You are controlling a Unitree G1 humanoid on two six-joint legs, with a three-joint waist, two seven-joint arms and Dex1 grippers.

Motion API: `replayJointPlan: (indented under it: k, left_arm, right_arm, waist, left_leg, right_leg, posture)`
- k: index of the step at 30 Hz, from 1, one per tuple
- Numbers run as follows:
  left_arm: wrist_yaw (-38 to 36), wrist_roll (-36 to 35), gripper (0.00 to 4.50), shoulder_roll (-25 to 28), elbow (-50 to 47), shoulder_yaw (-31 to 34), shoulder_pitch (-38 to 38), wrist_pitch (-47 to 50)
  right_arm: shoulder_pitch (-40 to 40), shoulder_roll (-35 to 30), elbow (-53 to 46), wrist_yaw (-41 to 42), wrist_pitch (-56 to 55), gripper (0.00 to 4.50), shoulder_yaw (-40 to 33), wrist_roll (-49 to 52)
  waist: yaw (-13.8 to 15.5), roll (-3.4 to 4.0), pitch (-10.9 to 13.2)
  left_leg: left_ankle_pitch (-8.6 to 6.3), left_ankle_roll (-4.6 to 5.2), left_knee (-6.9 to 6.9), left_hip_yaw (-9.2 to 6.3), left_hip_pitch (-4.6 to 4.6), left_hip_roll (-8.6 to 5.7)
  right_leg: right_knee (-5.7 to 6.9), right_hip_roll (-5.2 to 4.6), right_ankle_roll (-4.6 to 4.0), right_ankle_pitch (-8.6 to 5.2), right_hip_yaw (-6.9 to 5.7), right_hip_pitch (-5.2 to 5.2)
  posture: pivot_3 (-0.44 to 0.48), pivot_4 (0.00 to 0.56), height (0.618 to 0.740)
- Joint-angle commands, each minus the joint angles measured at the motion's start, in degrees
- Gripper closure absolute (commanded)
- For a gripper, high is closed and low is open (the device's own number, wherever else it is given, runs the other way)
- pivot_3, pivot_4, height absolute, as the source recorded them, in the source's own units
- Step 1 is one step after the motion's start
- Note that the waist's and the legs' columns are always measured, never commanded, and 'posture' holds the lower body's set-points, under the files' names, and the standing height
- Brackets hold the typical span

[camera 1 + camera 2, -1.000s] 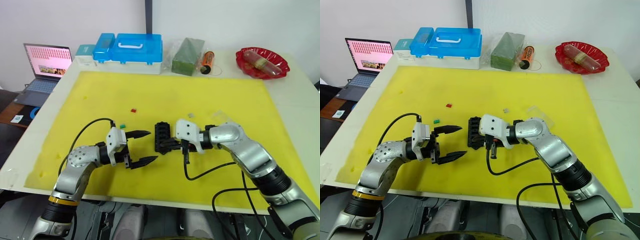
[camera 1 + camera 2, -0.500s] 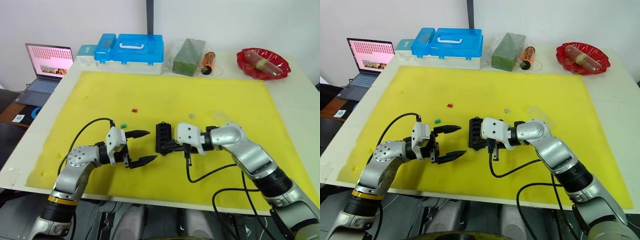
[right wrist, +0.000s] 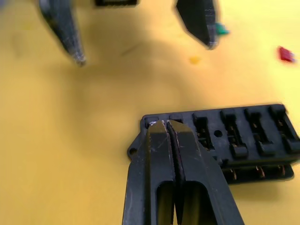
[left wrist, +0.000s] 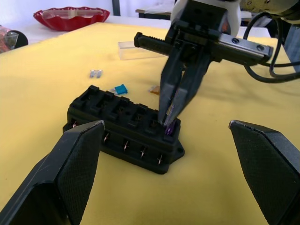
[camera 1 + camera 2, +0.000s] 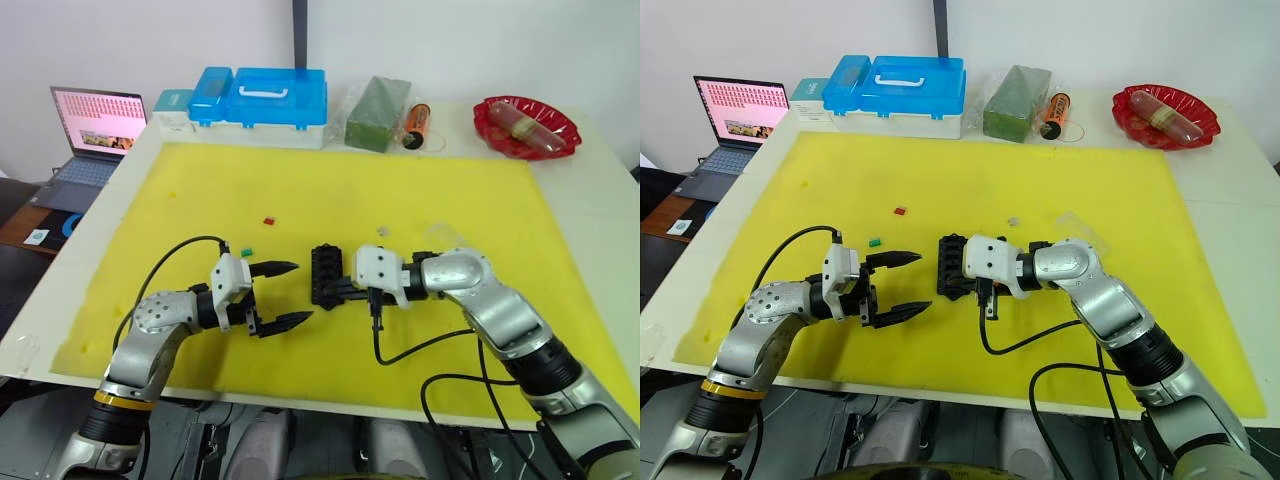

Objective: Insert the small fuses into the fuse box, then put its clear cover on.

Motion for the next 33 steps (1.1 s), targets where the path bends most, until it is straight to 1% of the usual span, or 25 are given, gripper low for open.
replayJointPlan:
  k: [1, 5, 7, 10, 12, 14, 15, 17, 18, 20, 22, 23, 26, 28, 30, 32, 33]
  left_arm:
    - [-0.37, -1.24, 0.0, 0.85, -1.92, 1.31, -0.47, 0.44]
    - [-0.95, -3.99, 0.0, 2.45, -4.32, 3.06, 0.03, 2.8]
    - [-1.43, -5.68, 0.0, 4.06, -5.72, 4.37, 0.36, 4.48]
    - [-1.71, -7.59, 0.0, 6.63, -6.99, 6.83, 0.35, 7.01]
    - [-1.76, -8.7, 0.0, 10.43, -6.03, 10.82, -1.01, 9.23]
    - [-1.75, -9.86, 0.0, 13.79, -3.96, 14.3, -2.37, 11.35]
    - [-1.76, -9.73, 0.0, 15.87, -1.31, 16.5, -3.33, 11.72]
    - [-1.53, -9.37, 0.0, 18.45, 2.52, 19.44, -4.74, 11.95]
    - [-0.7, -9.12, 0.0, 19.4, 5.18, 21.26, -5.56, 11.97]
    - [-0.11, -8.06, 0.0, 20.64, 9.63, 23.5, -6.32, 10.82]
    - [-0.06, -5.9, 0.0, 22.22, 15.51, 25.24, -6.05, 8.67]
    - [-0.24, -5.09, 0.0, 22.71, 17.6, 25.71, -5.93, 7.64]
    - [-1.01, -3.46, 0.0, 23.39, 21.71, 26.05, -5.68, 5.2]
    - [-1.17, -2.29, 0.0, 23.53, 24.13, 25.73, -5.79, 4.16]
    - [-2.1, -2.56, 0.0, 23.85, 24.93, 24.69, -6.04, 7.21]
    - [-2.36, -3.94, 0.0, 24.26, 24.32, 23.58, -6.46, 13.98]
    - [-1.91, -5.97, 0.0, 24.48, 23.17, 23.16, -7.05, 20.58]
  right_arm:
    - [-0.01, 0.99, -3.57, -0.03, 2.6, 4.48, -4.86, 5.46]
    - [-0.99, 2.9, -8.34, -1.45, 8.22, 4.48, -10.62, 13.57]
    - [-1.88, 2.83, -10.03, -2.67, 11.64, 4.48, -13.22, 16.59]
    - [-1.84, 0.93, -11.83, -3.4, 14.1, 4.48, -15.88, 18.7]
    - [-0.35, -3.27, -11.93, -3.8, 13.87, 4.48, -19.39, 17.3]
    - [1.61, -7.89, -10.31, -3.29, 10.8, 4.07, -22.01, 14.55]
    - [3.81, -11.1, -7.95, -2.7, 8.02, 3.9, -24.51, 12.53]
    - [6.72, -14.79, -4.41, -2.74, 4.83, 3.3, -28.69, 10.84]
    - [8.99, -16.48, -2.37, -2.58, 2.65, 2.9, -31.64, 10.11]
    - [12.35, -18.29, 0.13, -2.46, 0.09, 2.24, -35.8, 9.8]
    - [15.32, -18.99, 4.2, -2.68, -0.05, 1.53, -42.29, 11.4]
    - [16.23, -19.17, 5.78, -2.76, -0.43, 1.16, -44.41, 11.79]
    - [18.67, -19.97, 8.62, -1.91, -2.65, 0.11, -47.15, 11.37]
    - [19.26, -20.15, 9.22, -1.61, -3.47, 0.05, -47.51, 11.47]
    - [17.86, -19.67, 5.84, -1.36, -0.7, 0.05, -45.69, 14.19]
    - [16.05, -19.13, 1.21, -1.39, 2.81, 0.05, -42.82, 17.07]
    - [15.09, -18.64, -1.76, -1.33, 4.23, 0.05, -40.67, 18.42]
  waist:
    - [-0.01, 0.01, 0.01]
    - [-0.22, 0.01, 0.02]
    - [-0.26, 0.02, 0.02]
    - [-0.16, 0.03, 0.03]
    - [0.06, 0.03, 0.05]
    - [0.25, 0.02, 0.08]
    - [0.22, 0.02, 0.08]
    - [0.22, 0.01, 0.09]
    - [0.11, 0.01, 0.09]
    - [-0.01, 0.04, 0.11]
    - [-0.41, 0.06, 0.11]
    - [-0.62, 0.07, 0.12]
    - [-1.11, 0.08, 0.12]
    - [-1.34, 0.08, 0.12]
    - [-1.53, 0.09, 0.13]
    - [-1.71, 0.11, 0.13]
    - [-1.73, 0.12, 0.14]
  left_leg:
    - [0.0, 0.0, -0.01, 0.0, -0.01, 0.0]
    - [0.0, 0.0, -0.06, -0.01, -0.07, 0.01]
    - [0.0, 0.0, -0.08, -0.02, -0.08, 0.03]
    - [0.0, 0.0, -0.07, -0.03, -0.09, 0.02]
    - [0.0, 0.0, -0.07, -0.02, -0.1, 0.02]
    - [0.0, 0.0, -0.06, -0.02, -0.16, 0.01]
    - [0.0, 0.0, -0.06, 0.0, -0.18, 0.0]
    - [0.0, 0.01, -0.06, 0.1, -0.19, -0.03]
    - [0.0, 0.01, -0.06, 0.22, -0.18, -0.03]
    - [-0.01, 0.02, -0.09, 0.33, -0.18, -0.03]
    - [-0.03, 0.05, -0.15, 0.41, -0.14, 0.01]
    - [-0.03, 0.05, -0.17, 0.42, -0.12, 0.03]
    - [-0.02, 0.05, -0.18, 0.42, -0.1, 0.04]
    - [-0.02, 0.05, -0.13, 0.42, -0.11, 0.04]
    - [-0.02, 0.05, -0.09, 0.4, -0.1, 0.09]
    - [-0.02, 0.05, -0.09, 0.33, -0.08, 0.17]
    - [-0.02, 0.05, -0.09, 0.32, -0.08, 0.3]
  right_leg:
    - [0.0, 0.0, 0.0, 0.0, 0.0, -0.02]
    - [0.01, 0.01, 0.0, 0.0, 0.01, -0.14]
    - [0.01, 0.01, 0.0, 0.0, 0.0, -0.16]
    - [0.01, 0.01, -0.01, 0.0, 0.0, -0.16]
    - [0.0, 0.01, -0.01, 0.0, 0.0, -0.16]
    - [-0.01, 0.01, -0.01, -0.01, -0.02, -0.2]
    - [-0.02, 0.0, -0.01, -0.01, -0.02, -0.2]
    - [-0.04, -0.01, 0.01, -0.02, -0.03, -0.19]
    - [-0.07, 0.0, 0.01, -0.02, -0.05, -0.17]
    - [-0.07, -0.02, 0.02, -0.02, -0.02, -0.19]
    - [-0.04, -0.01, 0.03, -0.01, -0.01, -0.21]
    - [0.0, 0.0, 0.03, -0.01, -0.01, -0.23]
    - [0.03, 0.01, 0.02, 0.0, -0.02, -0.24]
    - [0.02, 0.0, 0.02, 0.0, 0.0, -0.21]
    - [0.02, -0.01, -0.03, 0.03, 0.02, -0.21]
    - [0.03, 0.0, -0.05, 0.05, 0.05, -0.23]
    - [0.04, 0.01, -0.05, 0.05, 0.05, -0.23]
  posture:
    - [0.0, 0.15, 0.74]
    - [0.0, 0.15, 0.74]
    - [0.0, 0.15, 0.74]
    - [0.0, 0.15, 0.74]
    - [0.0, 0.15, 0.74]
    - [0.0, 0.15, 0.74]
    - [0.0, 0.15, 0.74]
    - [0.0, 0.15, 0.74]
    - [0.0, 0.15, 0.74]
    - [0.0, 0.15, 0.74]
    - [0.0, 0.15, 0.74]
    - [0.0, 0.15, 0.74]
    - [0.0, 0.15, 0.74]
    - [0.0, 0.15, 0.74]
    - [0.0, 0.15, 0.74]
    - [0.0, 0.15, 0.74]
    - [0.0, 0.15, 0.74]
